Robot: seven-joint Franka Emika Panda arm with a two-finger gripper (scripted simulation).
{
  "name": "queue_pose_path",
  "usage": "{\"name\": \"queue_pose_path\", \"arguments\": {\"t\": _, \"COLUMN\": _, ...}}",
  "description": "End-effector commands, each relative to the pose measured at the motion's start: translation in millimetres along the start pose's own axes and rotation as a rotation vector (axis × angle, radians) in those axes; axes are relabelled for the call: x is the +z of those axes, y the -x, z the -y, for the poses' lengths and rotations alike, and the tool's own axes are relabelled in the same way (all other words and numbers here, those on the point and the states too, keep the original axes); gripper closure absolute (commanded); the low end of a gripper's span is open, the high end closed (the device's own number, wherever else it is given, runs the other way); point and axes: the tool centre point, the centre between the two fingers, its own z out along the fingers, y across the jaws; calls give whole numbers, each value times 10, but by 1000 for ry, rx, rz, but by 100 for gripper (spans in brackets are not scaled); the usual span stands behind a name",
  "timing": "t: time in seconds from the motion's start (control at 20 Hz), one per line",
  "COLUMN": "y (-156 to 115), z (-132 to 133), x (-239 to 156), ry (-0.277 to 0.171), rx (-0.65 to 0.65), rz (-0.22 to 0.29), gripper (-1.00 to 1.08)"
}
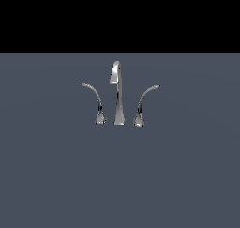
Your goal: Turn on the faucet by rotating a designated handle.
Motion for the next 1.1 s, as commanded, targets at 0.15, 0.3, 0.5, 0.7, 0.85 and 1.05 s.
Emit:
{"name": "queue_pose_path", "arguments": {"t": 0.15, "y": -11, "z": 6, "x": 12, "ry": 0, "rx": 6, "rz": 0, "gripper": 108}}
{"name": "queue_pose_path", "arguments": {"t": 0.3, "y": -45, "z": 22, "x": 46, "ry": 0, "rx": 23, "rz": 0, "gripper": 108}}
{"name": "queue_pose_path", "arguments": {"t": 0.5, "y": -128, "z": 60, "x": 129, "ry": 1, "rx": 64, "rz": 0, "gripper": 108}}
{"name": "queue_pose_path", "arguments": {"t": 0.7, "y": -256, "z": 110, "x": 254, "ry": 1, "rx": 125, "rz": 1, "gripper": 108}}
{"name": "queue_pose_path", "arguments": {"t": 0.85, "y": -384, "z": 151, "x": 377, "ry": 2, "rx": 185, "rz": 1, "gripper": 108}}
{"name": "queue_pose_path", "arguments": {"t": 1.05, "y": -598, "z": 201, "x": 576, "ry": 3, "rx": 283, "rz": 2, "gripper": 108}}
